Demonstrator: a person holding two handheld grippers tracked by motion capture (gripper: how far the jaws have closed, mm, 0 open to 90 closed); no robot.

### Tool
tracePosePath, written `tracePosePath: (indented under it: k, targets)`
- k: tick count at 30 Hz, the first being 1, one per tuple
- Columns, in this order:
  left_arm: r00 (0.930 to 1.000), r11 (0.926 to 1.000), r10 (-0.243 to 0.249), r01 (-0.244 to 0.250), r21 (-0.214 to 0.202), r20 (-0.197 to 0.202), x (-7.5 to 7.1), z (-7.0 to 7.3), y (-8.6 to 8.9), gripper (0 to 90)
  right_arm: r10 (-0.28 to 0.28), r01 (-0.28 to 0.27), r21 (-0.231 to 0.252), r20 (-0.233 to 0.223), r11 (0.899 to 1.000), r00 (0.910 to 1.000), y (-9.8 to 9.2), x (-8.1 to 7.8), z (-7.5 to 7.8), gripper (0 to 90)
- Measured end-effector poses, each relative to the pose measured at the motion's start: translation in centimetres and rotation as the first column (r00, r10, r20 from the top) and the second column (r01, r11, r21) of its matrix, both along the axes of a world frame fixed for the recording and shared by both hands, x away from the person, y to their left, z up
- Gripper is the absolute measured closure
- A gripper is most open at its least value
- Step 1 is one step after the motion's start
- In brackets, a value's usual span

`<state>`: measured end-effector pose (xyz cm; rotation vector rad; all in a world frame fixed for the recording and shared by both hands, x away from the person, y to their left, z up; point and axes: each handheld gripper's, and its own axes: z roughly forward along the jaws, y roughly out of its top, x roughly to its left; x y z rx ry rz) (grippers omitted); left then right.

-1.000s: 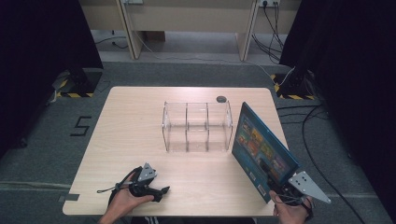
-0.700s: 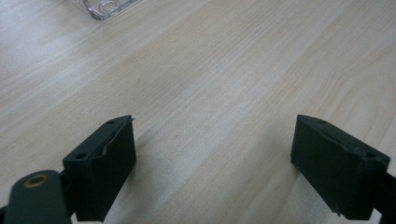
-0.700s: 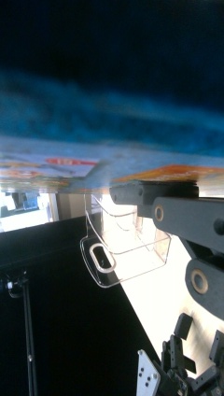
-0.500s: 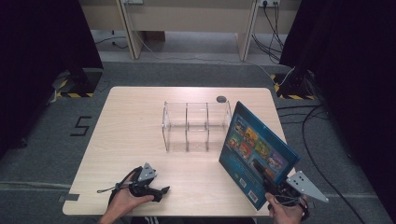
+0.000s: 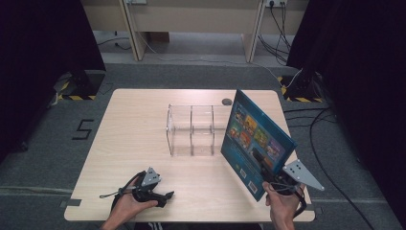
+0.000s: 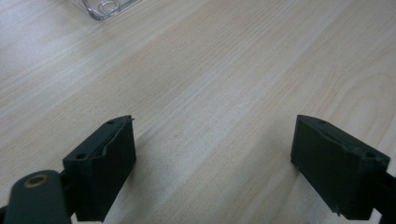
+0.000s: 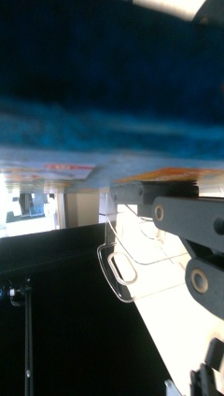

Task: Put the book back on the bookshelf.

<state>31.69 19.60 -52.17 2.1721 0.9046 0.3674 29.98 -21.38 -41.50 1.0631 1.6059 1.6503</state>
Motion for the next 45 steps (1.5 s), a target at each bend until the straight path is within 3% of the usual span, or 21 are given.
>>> tracePosePath:
  k: [25, 30, 45]
  targets:
    - [1.0, 1.0, 0.001, -0.001, -0.006, 0.005, 0.0, -0.1, 0.0, 12.4, -0.083, 0.083, -0.008, 0.015, 0.997, 0.9965, 2.7, 4.8, 0.3, 83.2]
    - [0.9999, 0.9999, -0.001, 0.001, -0.011, 0.012, -0.1, -0.2, 0.0, 11.2, -0.1, 0.101, -0.033, 0.026, 0.994, 0.9946, 3.4, 6.0, 0.3, 83.2]
    - [0.9999, 0.9999, -0.002, 0.002, -0.013, 0.014, -0.1, -0.2, 0.0, 10.8, -0.127, 0.128, -0.049, 0.03, 0.991, 0.9915, 5.2, 7.9, -0.2, 83.1]
